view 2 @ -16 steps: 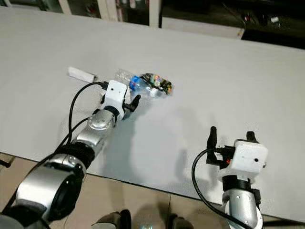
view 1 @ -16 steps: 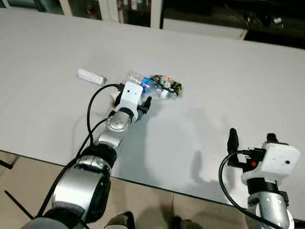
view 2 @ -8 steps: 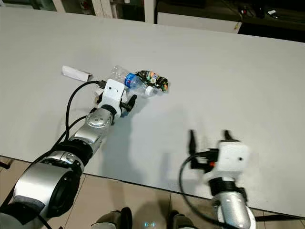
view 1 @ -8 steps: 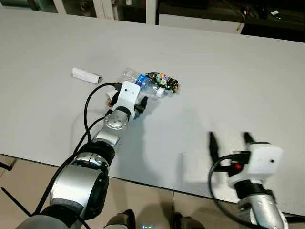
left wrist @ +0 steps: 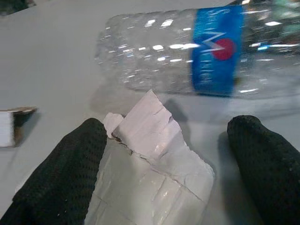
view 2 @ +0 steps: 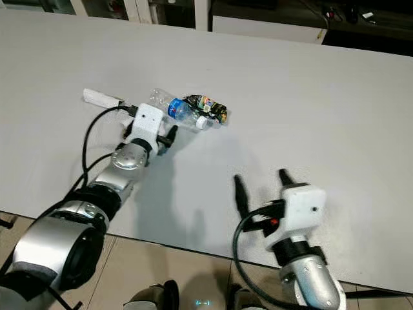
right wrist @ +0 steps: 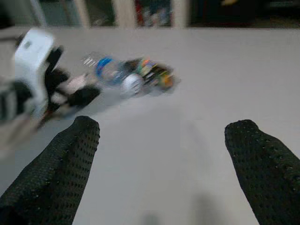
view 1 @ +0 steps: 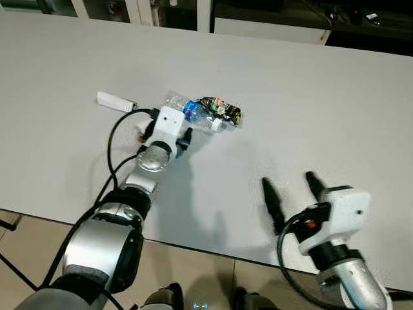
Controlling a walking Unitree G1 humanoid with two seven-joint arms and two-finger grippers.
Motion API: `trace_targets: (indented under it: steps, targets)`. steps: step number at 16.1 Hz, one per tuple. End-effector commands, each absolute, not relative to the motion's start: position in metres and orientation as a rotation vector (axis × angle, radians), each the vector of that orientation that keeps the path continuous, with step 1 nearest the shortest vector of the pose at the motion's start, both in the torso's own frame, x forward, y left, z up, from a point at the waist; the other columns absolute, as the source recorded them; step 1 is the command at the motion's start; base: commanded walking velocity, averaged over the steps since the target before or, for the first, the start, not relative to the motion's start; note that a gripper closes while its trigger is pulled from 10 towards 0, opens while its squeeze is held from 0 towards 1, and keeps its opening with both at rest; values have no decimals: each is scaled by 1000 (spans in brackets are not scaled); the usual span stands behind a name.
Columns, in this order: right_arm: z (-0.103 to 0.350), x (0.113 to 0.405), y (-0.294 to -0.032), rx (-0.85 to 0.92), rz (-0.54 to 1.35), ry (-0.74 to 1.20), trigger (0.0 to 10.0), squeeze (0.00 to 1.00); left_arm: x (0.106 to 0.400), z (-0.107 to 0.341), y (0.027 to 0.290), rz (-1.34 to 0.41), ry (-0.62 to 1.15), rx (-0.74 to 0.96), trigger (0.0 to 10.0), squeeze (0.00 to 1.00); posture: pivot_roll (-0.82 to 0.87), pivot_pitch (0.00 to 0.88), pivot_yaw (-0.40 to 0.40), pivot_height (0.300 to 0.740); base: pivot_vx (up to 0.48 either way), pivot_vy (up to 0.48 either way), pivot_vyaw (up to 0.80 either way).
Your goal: Picking trash to rubbish bin
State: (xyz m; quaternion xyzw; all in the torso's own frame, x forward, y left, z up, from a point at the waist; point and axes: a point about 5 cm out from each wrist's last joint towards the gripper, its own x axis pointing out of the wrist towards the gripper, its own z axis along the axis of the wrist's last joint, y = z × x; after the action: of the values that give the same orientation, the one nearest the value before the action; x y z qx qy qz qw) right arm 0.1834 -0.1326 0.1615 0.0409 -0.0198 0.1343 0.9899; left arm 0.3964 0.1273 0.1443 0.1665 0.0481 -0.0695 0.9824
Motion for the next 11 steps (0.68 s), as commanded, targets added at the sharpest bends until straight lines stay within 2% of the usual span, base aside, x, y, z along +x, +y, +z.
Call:
trace_targets:
  steps: [1,3,4,5,7,9,11]
  targets:
    - [160,179,-134,42,302,-20,10000,0,396,142,133,-109,103,327,10000,0,-41,217,17,740,0,0,0]
    - [166,192,-171,-139,88,-86,10000,0,397,148,132,-110,51,309,10000,0,-31,216,20,740,0,0,0]
    - [185,200,-208,-194,-129,-173,10000,0,397,150,132,-112,36,301,10000,0,-24,216,20,740,0,0,0]
    - [201,202,-237,-229,-264,-232,10000,0,396,149,133,-116,35,307,10000,0,-10,217,23,740,0,0,0]
    - [208,205,-258,-277,-268,-224,10000,0,395,147,137,-112,41,312,10000,0,-2,220,26,740,0,0,0]
    - [206,207,-261,-309,-212,-201,10000,0,395,146,139,-112,42,318,10000,0,2,221,27,740,0,0,0]
    - [202,215,-255,-314,-71,-162,10000,0,396,149,141,-113,36,324,10000,0,16,228,34,740,0,0,0]
